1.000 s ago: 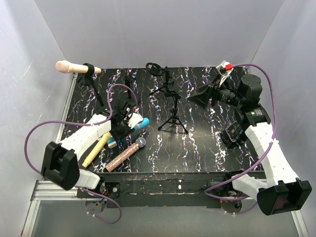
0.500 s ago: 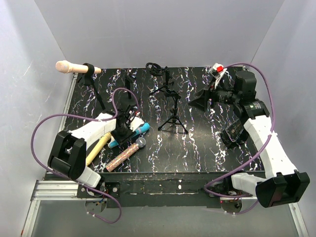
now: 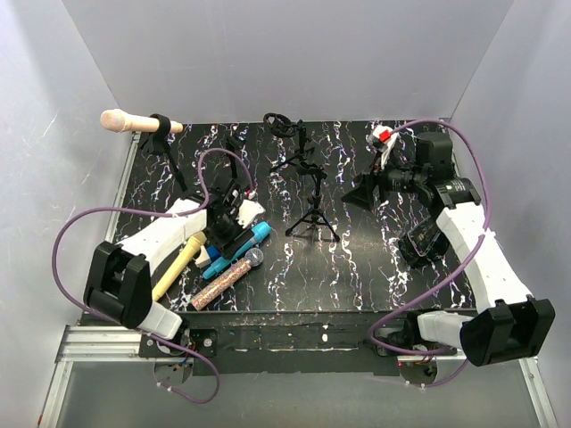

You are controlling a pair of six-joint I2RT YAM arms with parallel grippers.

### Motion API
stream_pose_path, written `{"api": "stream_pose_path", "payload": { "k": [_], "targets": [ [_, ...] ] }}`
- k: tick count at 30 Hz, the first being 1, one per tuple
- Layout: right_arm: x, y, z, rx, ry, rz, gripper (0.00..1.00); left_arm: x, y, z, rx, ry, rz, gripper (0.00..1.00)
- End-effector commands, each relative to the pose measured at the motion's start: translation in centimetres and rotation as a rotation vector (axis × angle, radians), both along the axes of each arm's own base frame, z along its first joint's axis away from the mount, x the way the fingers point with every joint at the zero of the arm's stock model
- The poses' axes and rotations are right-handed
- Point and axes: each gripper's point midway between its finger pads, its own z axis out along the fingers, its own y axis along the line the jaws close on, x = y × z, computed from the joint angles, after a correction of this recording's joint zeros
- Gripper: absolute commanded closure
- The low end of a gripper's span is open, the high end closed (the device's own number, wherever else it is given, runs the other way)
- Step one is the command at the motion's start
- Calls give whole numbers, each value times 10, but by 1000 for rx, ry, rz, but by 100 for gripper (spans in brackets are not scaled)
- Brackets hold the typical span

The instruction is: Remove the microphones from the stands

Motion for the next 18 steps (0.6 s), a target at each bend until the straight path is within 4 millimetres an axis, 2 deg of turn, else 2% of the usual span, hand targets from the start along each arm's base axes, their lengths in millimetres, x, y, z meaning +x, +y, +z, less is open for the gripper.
{"api": "stream_pose_path", "payload": {
  "k": [1, 5, 7, 9, 11, 18],
  "targets": [
    [9, -2, -2, -52, -56, 33, 23, 17, -25, 52, -157, -115, 0, 39],
    [17, 2, -1, -67, -105, 67, 22, 29, -50, 94, -317, -227, -20, 36],
    [20, 5, -5, -68, -125, 99, 22, 35, -65, 122, -436, -337, -52, 35],
    [27, 10, -4, -41, -140, 110, 22, 37, -73, 155, -532, -455, -65, 32],
    [33, 17, 3, 5, -188, 147, 23, 36, -77, 172, -580, -511, -98, 28],
    [47, 42, 3, 120, -310, 289, 22, 46, -67, 174, -439, -529, -187, 27]
  ]
}}
